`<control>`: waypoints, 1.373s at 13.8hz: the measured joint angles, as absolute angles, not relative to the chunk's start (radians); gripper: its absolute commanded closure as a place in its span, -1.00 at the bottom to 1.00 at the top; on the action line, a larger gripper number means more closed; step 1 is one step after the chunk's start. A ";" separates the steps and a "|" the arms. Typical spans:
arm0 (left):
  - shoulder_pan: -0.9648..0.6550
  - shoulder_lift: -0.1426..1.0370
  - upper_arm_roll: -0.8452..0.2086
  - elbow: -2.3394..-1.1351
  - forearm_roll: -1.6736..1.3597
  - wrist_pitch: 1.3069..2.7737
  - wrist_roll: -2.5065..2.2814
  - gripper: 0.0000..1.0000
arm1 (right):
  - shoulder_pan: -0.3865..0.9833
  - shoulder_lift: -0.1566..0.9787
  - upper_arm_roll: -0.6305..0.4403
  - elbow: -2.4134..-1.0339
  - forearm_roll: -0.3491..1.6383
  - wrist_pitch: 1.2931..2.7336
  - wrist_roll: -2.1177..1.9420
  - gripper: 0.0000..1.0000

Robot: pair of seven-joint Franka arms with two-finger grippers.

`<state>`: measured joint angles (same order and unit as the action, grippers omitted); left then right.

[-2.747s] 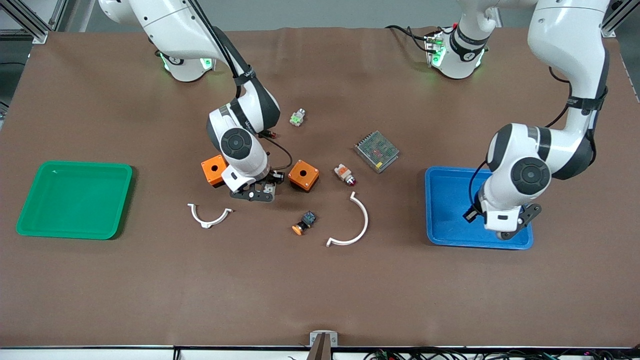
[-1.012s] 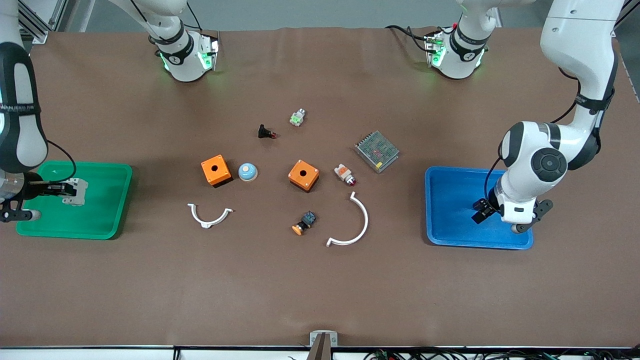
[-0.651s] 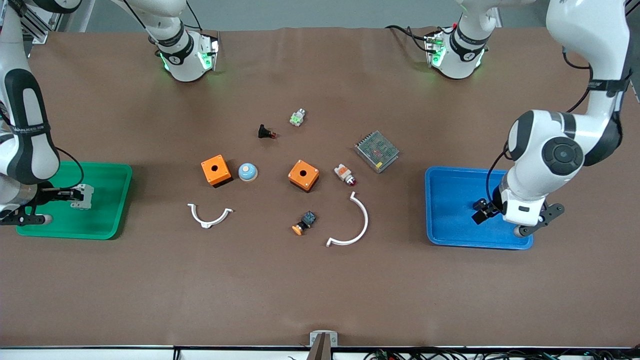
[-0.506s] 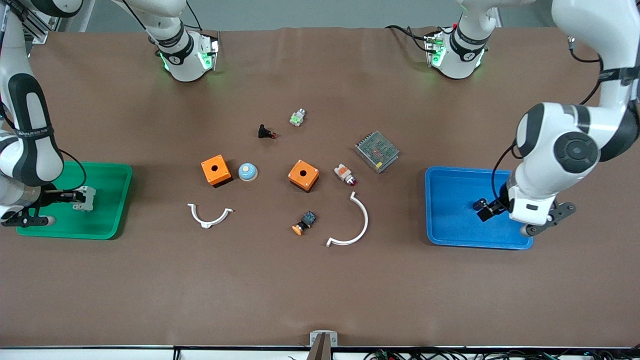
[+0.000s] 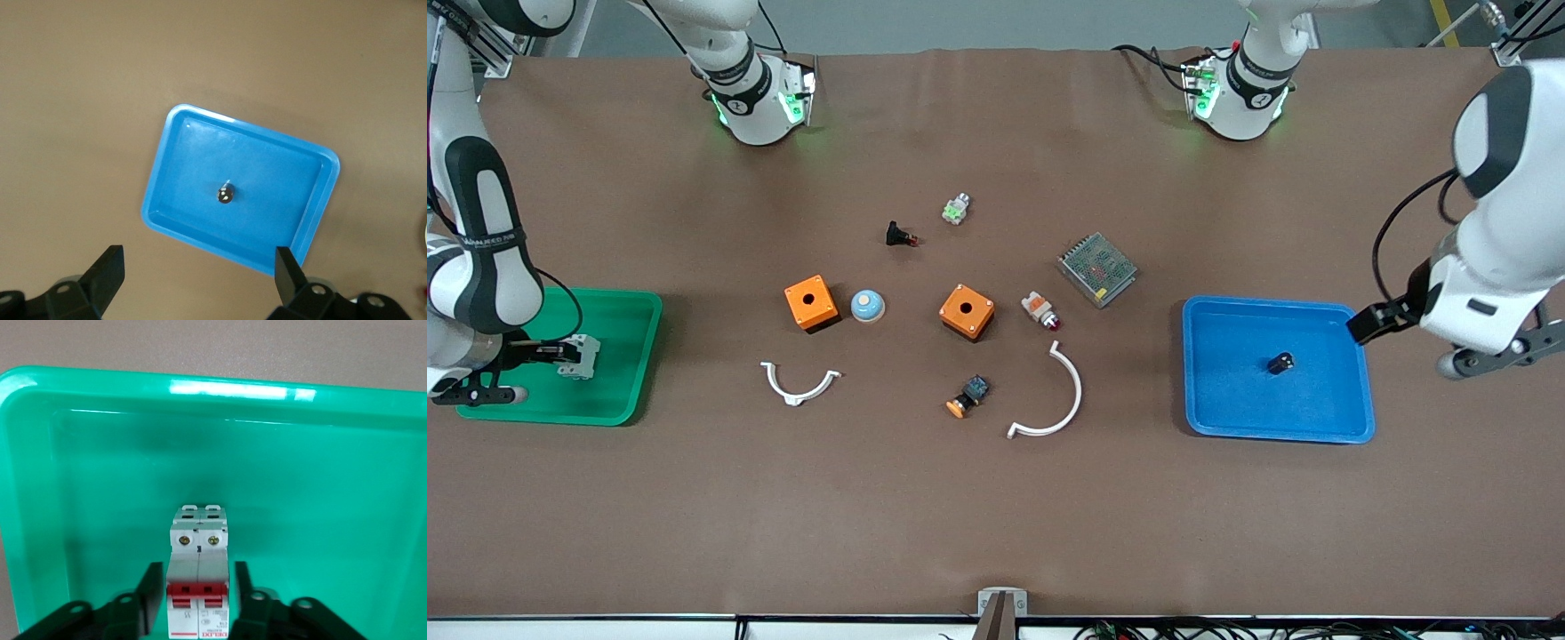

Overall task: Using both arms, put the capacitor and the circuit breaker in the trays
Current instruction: 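Open the left gripper over the blue tray while the right gripper lowers the breaker, then open the right gripper on the green tray and raise both grippers away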

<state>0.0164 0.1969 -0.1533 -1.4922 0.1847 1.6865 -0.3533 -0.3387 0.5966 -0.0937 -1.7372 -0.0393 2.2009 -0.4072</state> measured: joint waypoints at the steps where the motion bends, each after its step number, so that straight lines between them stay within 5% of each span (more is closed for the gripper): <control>1: 0.016 0.181 -0.154 -1.472 0.185 1.669 -0.306 -0.99 | -0.339 0.596 -0.093 -1.735 -0.039 2.201 -0.407 -1.00; 7: 0.015 0.067 -0.137 -1.451 0.139 1.569 -0.136 -0.99 | -0.324 0.468 -0.071 -1.704 -0.039 2.061 -0.375 -0.99; 19: -0.028 -0.038 -0.086 -1.523 0.042 1.506 -0.111 -0.99 | -0.024 0.097 -0.052 -1.701 -0.002 1.718 -0.010 -1.00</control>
